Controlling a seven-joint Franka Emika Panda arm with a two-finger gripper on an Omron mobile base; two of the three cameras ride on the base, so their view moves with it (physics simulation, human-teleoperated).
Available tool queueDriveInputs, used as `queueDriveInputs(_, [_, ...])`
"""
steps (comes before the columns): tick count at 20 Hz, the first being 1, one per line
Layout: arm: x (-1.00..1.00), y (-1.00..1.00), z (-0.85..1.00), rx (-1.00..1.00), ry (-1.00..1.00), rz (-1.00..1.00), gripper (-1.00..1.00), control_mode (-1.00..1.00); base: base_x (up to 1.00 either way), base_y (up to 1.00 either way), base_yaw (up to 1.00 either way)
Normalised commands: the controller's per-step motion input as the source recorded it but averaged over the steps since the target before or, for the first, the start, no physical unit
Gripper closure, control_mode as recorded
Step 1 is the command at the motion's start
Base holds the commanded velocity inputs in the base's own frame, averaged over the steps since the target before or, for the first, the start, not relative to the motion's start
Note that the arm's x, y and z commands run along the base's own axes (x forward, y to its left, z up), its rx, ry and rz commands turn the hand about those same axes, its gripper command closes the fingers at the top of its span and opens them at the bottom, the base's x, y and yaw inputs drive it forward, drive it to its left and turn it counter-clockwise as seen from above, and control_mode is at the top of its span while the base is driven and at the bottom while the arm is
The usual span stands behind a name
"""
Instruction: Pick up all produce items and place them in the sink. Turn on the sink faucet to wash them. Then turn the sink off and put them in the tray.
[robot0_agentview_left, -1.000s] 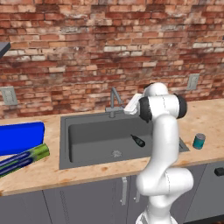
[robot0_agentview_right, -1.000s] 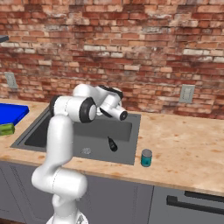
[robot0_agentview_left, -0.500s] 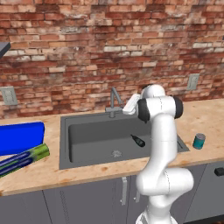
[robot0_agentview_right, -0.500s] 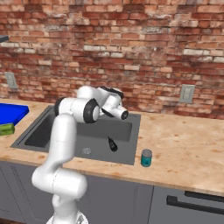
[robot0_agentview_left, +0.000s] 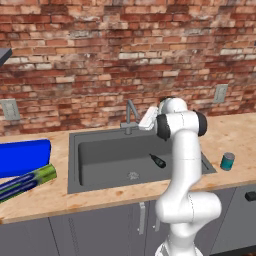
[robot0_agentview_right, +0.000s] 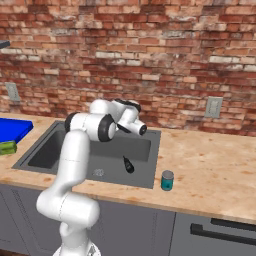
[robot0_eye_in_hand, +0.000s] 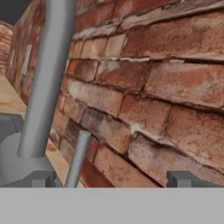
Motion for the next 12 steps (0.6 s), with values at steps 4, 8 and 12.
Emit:
queueDriveInputs(4, [0.24, 0.09, 0.00, 0.00, 0.02, 0.00, -1.00, -1.00, 0.00, 0.00, 0.00])
queueDriveInputs(8, [0.10, 0.15, -0.01, 0.00, 0.03, 0.00, -1.00, -1.00, 0.00, 0.00, 0.00])
queueDriveInputs(12, [0.06, 0.25, -0.08, 0.00, 0.05, 0.00, 1.00, -1.00, 0.00, 0.00, 0.00])
